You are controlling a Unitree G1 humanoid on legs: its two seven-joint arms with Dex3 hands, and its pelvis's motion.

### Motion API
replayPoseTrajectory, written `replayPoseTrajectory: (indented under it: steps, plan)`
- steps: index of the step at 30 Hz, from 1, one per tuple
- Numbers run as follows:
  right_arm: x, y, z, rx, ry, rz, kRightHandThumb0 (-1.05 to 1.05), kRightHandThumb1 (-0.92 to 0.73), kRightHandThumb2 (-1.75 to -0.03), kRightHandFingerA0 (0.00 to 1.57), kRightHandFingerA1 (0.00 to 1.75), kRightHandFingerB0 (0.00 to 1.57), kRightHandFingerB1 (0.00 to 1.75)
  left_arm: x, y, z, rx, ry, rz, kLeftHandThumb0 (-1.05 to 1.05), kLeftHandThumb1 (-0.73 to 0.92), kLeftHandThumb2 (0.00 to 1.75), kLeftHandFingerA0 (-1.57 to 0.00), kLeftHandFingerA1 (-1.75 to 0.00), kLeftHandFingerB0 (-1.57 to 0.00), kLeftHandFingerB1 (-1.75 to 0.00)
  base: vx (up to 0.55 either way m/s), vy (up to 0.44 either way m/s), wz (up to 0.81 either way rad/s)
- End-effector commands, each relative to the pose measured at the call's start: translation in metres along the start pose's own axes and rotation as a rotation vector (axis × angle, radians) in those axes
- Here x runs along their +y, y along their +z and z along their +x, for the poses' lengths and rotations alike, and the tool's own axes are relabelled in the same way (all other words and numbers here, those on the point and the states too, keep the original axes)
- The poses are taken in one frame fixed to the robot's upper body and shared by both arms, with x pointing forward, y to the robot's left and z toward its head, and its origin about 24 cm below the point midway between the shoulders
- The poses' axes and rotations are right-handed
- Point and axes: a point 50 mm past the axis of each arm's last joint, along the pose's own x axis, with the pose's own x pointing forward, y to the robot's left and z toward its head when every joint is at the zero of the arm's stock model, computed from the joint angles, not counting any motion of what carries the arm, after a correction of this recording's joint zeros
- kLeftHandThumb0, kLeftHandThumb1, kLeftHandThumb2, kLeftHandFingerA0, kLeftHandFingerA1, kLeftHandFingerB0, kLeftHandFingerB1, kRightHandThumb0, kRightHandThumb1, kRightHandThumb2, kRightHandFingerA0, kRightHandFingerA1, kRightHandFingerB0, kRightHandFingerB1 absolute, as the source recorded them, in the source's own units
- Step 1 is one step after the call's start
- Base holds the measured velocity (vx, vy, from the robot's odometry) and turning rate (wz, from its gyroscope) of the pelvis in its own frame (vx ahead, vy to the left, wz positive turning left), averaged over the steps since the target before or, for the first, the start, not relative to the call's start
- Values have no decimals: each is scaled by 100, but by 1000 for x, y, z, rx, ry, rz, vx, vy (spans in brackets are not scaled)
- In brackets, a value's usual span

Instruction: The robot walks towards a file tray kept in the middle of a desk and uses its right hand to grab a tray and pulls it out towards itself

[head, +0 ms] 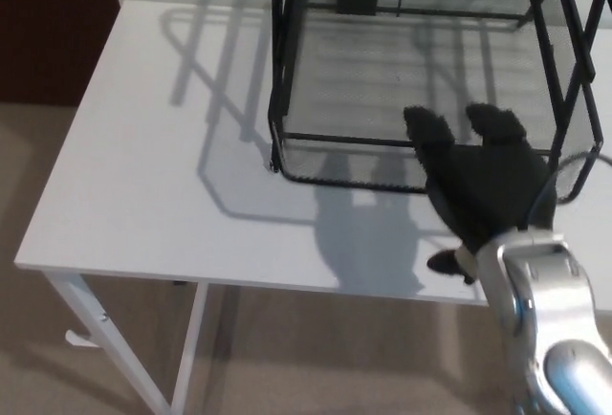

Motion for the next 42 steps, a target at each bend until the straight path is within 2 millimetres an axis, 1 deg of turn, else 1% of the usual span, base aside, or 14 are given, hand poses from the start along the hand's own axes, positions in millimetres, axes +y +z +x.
replayPoseTrajectory:
  steps: [1,2,5,6,8,9,17,20,22,25,31,36,37,42]
  plan:
    - [9,14,-26,-82,49,3,-63,-35,-52,4,36,12,27,5,-4,-2,28,4,26,-70,30,77,-51,-51,-33,-56,0,0,0]
    - [12,15,-31,-92,47,17,-63,-34,-52,4,37,14,28,5,-4,-3,25,4,30,-65,36,52,-55,-42,-36,-51,0,0,0]
    - [15,18,-42,-108,57,34,-67,-29,-61,4,27,12,29,6,-4,-2,27,5,35,-65,36,53,-54,-42,-36,-51,0,0,0]
    - [16,19,-46,-114,64,32,-66,-28,-61,3,26,12,30,6,-4,-2,25,6,36,-70,30,77,-52,-52,-34,-57,0,0,0]
    - [15,19,-48,-117,68,29,-66,-28,-61,3,26,12,30,7,-3,-2,22,6,39,-70,30,77,-52,-52,-34,-57,0,0,0]
    - [17,20,-53,-119,72,21,-66,-36,-53,0,36,13,28,7,-2,-1,32,3,61,-66,37,54,-54,-42,-34,-51,0,0,0]
    - [27,16,-68,-121,103,24,-65,-38,-52,2,38,11,28,9,0,-1,19,-6,59,-65,37,53,-55,-42,-36,-52,0,0,0]
    - [28,14,-69,-112,128,12,-51,-31,-76,0,34,5,34,10,0,-2,16,-10,52,-65,37,53,-55,-43,-36,-52,0,0,0]
    - [27,13,-68,-110,117,11,-63,-38,-52,2,36,13,28,10,0,-1,19,-11,52,-65,36,53,-54,-42,-36,-51,0,0,0]
    - [23,12,-68,-126,71,20,-65,-38,-53,4,38,12,29,10,0,-1,20,-10,48,-65,36,53,-55,-42,-36,-51,0,0,0]
    - [-31,25,-85,-258,-84,86,-58,-35,-80,0,34,0,31,11,0,0,23,-8,58,-66,37,52,-54,-42,-37,-52,0,0,0]
    - [-99,33,-118,-465,-315,235,-64,-42,-81,0,17,0,1,12,0,-2,18,-14,88,-69,38,53,-48,-43,-37,-51,0,0,0]
    - [-104,33,-120,-482,-336,241,-77,-36,-63,0,8,0,15,12,0,-2,19,-14,90,-67,38,53,-49,-43,-38,-51,0,0,0]
    - [-126,31,-125,-649,-460,306,-63,-35,-83,0,28,0,14,10,-2,-5,7,-14,50,-67,37,52,-52,-48,-38,-54,0,0,0]
